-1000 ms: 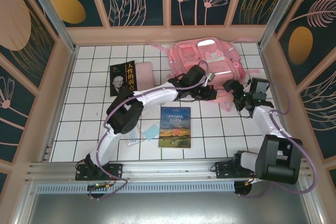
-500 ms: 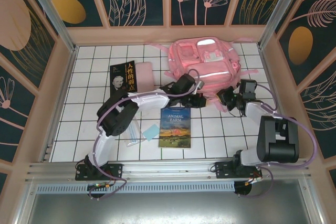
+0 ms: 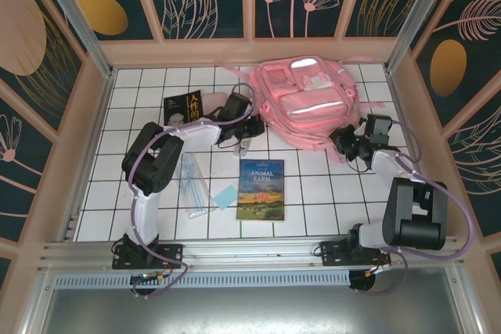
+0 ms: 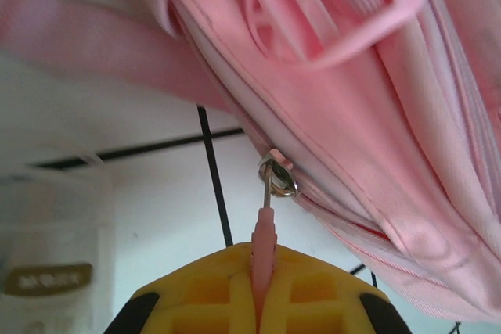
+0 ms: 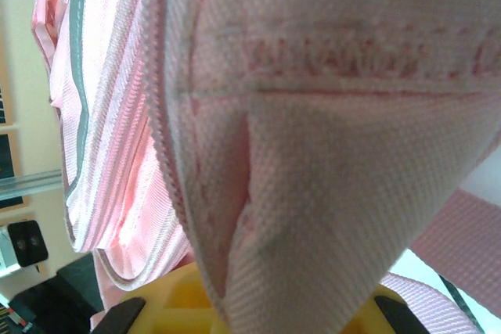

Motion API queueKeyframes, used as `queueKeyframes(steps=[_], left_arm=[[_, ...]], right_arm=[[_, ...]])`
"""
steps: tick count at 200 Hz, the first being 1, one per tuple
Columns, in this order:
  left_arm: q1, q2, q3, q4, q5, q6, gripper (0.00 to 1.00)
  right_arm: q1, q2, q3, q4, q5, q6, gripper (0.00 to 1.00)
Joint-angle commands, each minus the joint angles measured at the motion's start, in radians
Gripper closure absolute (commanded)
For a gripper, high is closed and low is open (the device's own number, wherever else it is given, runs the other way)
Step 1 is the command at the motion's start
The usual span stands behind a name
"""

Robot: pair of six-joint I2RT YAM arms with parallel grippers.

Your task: Pack the student bag

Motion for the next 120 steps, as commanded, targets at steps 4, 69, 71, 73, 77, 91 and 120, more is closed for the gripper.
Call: queueKeyframes(steps=[4,69,71,73,77,91,120], left_arm=[[0.052,-0.015,0.068,-0.044,-0.095,0.063,1.0],[-0.184,0.019,0.148,-0.025,0.171,0.0,1.0],[-0.186,0.022,0.15,-0.017,0.171,-0.007,1.0],[-0.189,0.026,0.149,-0.009,0.171,-0.012,1.0],[-0.192,0.034,0.151,0.004,0.171,-0.028,1.0],[-0.191,0.069,0.185,0.027,0.168,-0.052,1.0],[-0.192,0.131,0.3,0.021,0.148,-0.046,1.0]], right_arm=[[-0.043,0.028,0.09,-0.026,0.089,-0.131,1.0],[-0.071,0.227,0.298,-0.024,0.103,-0.153,0.52],[-0.072,0.229,0.301,-0.028,0.102,-0.152,0.48],[-0.074,0.228,0.303,-0.032,0.101,-0.15,0.44],[-0.076,0.226,0.304,-0.035,0.099,-0.144,0.39],[-0.076,0.187,0.284,-0.047,0.105,-0.134,0.24],[-0.077,0.064,0.184,-0.111,0.083,-0.131,0.1]])
